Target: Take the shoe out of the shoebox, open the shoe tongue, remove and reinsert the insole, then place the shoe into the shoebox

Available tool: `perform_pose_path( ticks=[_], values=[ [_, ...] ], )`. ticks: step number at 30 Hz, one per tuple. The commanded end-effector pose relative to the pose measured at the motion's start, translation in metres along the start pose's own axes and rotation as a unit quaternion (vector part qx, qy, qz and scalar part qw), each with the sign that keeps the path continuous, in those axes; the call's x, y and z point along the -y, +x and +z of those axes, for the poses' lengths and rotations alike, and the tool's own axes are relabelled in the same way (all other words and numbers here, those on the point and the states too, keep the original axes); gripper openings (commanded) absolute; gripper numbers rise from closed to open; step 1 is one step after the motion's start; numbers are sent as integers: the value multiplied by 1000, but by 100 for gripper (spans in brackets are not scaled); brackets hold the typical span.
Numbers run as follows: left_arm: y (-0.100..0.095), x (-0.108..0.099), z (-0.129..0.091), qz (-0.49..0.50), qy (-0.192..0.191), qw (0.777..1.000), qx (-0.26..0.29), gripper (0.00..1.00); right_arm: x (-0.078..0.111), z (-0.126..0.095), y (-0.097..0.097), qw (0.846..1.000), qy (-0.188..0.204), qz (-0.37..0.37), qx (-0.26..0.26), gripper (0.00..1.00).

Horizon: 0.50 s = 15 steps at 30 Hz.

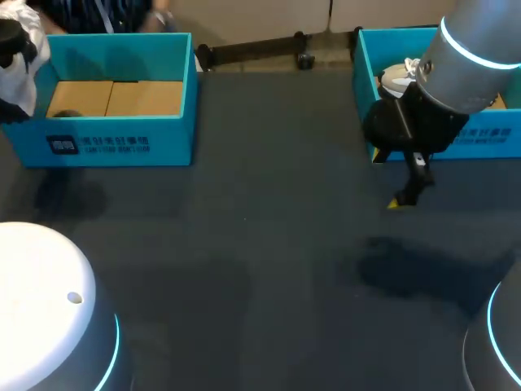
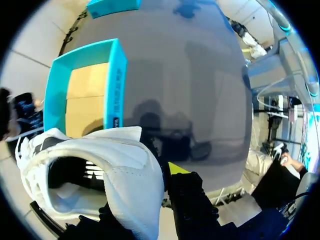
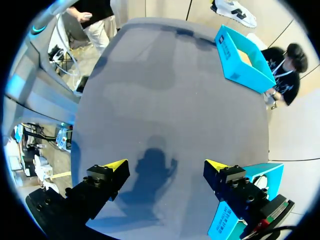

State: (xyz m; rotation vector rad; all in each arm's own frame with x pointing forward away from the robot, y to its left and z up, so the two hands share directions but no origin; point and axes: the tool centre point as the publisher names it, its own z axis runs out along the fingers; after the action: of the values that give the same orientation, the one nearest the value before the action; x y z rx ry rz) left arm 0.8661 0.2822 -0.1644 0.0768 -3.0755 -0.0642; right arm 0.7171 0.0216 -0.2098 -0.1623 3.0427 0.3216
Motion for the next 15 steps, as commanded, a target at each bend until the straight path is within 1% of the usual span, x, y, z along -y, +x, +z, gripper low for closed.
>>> perform_pose_path(
  ticks=[1, 5, 9, 15],
  values=[
    [-27, -10, 1, -7, 25, 1000, -13, 0, -1, 2, -1, 1000, 1, 0, 0, 100],
    [-46, -14, 1, -13, 33, 999, -10, 0, -1, 2, -1, 1000, 1, 0, 0, 100],
    [-75, -16, 2, -27, 33, 999, -8, 0, -1, 2, -1, 1000, 1, 0, 0, 100],
    [-104, -9, 7, -27, 25, 999, -21, 0, -1, 2, -1, 1000, 1, 0, 0, 100]
  ],
)
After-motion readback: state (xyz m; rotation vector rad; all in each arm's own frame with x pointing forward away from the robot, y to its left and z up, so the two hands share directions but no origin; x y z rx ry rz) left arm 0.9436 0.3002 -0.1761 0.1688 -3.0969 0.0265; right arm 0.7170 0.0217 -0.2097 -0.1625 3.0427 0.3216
